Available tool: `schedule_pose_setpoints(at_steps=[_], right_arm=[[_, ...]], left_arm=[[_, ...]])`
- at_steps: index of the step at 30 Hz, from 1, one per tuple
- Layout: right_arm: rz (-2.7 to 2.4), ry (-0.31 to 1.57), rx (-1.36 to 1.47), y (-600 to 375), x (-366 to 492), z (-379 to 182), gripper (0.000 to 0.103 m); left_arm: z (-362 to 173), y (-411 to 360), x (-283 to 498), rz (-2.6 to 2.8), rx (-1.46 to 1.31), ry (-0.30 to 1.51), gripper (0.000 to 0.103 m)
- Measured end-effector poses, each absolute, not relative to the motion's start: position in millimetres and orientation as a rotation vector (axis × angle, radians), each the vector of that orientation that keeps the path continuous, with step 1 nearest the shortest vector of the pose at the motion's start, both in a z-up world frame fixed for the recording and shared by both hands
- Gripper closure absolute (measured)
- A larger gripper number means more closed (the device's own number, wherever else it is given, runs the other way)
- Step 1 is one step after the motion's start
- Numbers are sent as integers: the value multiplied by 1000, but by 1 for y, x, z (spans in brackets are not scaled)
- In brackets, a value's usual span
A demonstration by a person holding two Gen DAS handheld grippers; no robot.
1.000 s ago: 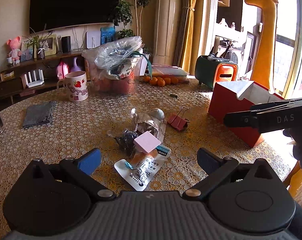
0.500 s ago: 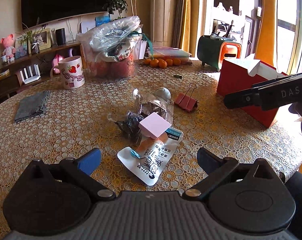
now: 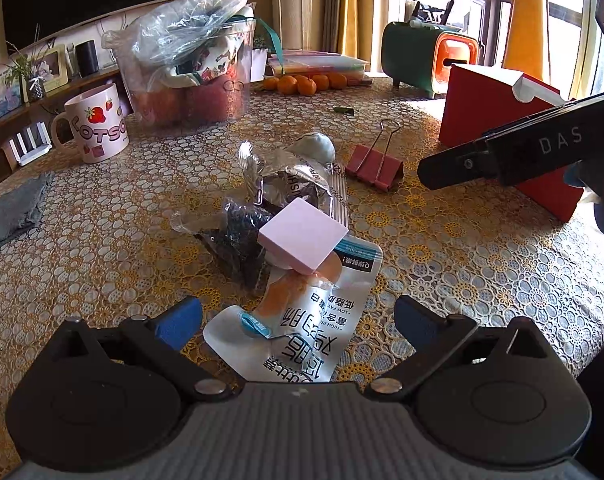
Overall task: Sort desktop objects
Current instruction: 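Move left tool to the white snack pack while right tool moves to the pink binder clip, then close left tool on the white snack pack while right tool grasps the pink binder clip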
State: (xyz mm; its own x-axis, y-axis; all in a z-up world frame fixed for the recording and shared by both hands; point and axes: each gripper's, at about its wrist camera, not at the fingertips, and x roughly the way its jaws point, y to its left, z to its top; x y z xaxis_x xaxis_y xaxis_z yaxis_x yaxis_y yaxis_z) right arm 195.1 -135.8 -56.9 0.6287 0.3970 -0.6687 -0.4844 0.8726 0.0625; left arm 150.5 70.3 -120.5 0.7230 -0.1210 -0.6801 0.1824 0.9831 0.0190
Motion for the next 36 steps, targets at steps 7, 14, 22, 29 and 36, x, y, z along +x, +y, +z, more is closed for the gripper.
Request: schedule_pose_setpoints(at_steps=[7, 14, 22, 29, 36], right_arm=[[500, 752, -143, -128, 226, -75, 4], [496, 769, -166, -118, 247, -93, 12], [496, 766, -207, -108, 255, -104, 25], [495, 757, -208, -103, 256, -107, 39], [494, 747, -220, -102, 255, -104, 67]], left_arm=[[-132, 70, 159, -182, 81, 765, 1], [-134, 68, 164, -175, 74, 757, 1], [-130, 67, 164, -163, 67, 757, 23], [-124, 53, 160, -192, 115, 757, 51], [-122, 46, 160, -182, 125, 751, 59]])
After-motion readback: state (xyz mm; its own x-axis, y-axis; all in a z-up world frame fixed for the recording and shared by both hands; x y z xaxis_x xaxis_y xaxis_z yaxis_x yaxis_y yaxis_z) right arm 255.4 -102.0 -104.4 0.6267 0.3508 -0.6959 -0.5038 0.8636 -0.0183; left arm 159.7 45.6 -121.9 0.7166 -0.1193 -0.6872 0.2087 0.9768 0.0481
